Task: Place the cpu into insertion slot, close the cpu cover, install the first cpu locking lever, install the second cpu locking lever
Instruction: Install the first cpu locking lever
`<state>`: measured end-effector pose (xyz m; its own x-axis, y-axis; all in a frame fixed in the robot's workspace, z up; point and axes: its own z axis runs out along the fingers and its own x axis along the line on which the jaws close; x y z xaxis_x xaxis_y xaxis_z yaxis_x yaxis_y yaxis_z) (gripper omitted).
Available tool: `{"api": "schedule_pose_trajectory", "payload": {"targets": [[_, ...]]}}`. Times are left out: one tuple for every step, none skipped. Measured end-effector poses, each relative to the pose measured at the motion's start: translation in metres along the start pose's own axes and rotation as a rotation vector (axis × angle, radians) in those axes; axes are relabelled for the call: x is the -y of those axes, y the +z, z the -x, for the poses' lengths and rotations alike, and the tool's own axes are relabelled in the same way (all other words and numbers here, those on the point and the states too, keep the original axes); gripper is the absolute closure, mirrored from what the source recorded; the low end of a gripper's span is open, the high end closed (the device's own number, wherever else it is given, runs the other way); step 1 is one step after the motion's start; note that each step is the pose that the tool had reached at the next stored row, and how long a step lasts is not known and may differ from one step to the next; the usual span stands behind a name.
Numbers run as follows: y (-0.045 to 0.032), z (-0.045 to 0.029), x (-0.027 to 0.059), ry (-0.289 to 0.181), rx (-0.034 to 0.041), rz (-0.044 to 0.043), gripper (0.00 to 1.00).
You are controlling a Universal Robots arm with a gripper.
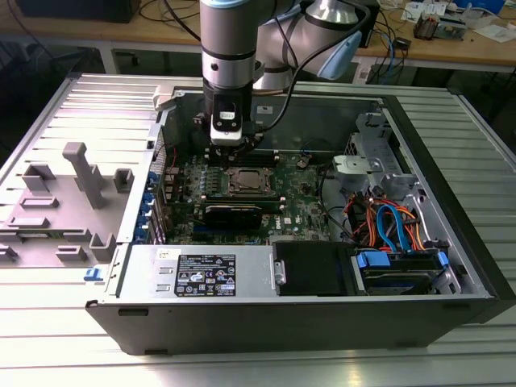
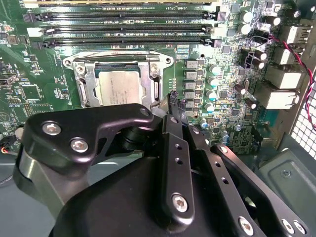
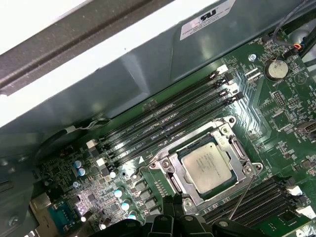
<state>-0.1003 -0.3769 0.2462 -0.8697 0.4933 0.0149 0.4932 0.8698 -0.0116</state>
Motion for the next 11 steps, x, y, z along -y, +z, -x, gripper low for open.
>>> {"api": "schedule_pose_trajectory", "payload": {"targets": [[0.0000, 0.0000, 0.0000, 0.000, 0.0000, -0.0001, 0.89], [0.0000, 0.0000, 0.0000, 0.000, 0.0000, 0.0000, 0.89], [0.0000, 0.0000, 0.0000, 0.000, 0.0000, 0.0000, 0.89], [0.0000, 0.0000, 0.0001, 0.000, -0.0001, 0.0000, 0.89], [0.0000, 0.0000, 0.0001, 0.000, -0.0001, 0.0000, 0.89], [0.0000, 0.0000, 0.0001, 0.000, -0.0001, 0.0000, 0.89], [0.0000, -0.0003, 0.0003, -0.001, -0.0001, 0.0001, 0.89], [0.0000, -0.0010, 0.0007, -0.005, -0.0001, 0.0001, 0.89], [0.0000, -0.0015, 0.0009, -0.013, 0.0000, 0.0000, 0.89], [0.0000, -0.0016, 0.0010, -0.035, 0.0002, -0.0004, 0.89], [0.0000, -0.0016, 0.0010, -0.059, 0.0004, -0.0006, 0.89]]}}
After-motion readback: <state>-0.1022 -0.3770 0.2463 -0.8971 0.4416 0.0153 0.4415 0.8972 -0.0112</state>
